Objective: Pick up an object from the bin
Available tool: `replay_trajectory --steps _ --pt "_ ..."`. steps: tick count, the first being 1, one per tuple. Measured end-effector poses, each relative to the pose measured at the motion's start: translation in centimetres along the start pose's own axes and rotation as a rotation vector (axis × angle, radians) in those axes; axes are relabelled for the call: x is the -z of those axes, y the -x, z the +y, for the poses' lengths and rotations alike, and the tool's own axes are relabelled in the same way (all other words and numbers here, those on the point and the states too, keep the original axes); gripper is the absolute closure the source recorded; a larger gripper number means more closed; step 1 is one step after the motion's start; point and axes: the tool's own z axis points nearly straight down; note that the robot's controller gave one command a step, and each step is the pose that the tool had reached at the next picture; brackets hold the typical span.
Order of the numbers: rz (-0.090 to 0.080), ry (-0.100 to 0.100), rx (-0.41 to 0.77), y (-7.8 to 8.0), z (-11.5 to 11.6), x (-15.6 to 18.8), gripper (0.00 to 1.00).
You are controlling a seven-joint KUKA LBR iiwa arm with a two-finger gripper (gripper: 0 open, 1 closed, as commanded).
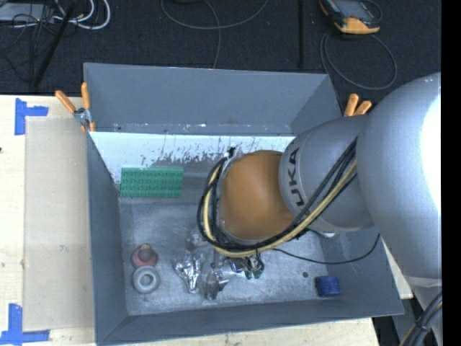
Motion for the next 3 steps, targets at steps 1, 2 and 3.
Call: replay_trajectory --steps 1,2,3 --pt "0.003 -0.002 -0.036 0.67 2.82 -0.08 0.0" --pt "0.011 0.0 -0.039 0.55 2.83 0.0 1.0" --pt "0.004 0.0 -0.041 0.66 2.77 -0.08 0.0"
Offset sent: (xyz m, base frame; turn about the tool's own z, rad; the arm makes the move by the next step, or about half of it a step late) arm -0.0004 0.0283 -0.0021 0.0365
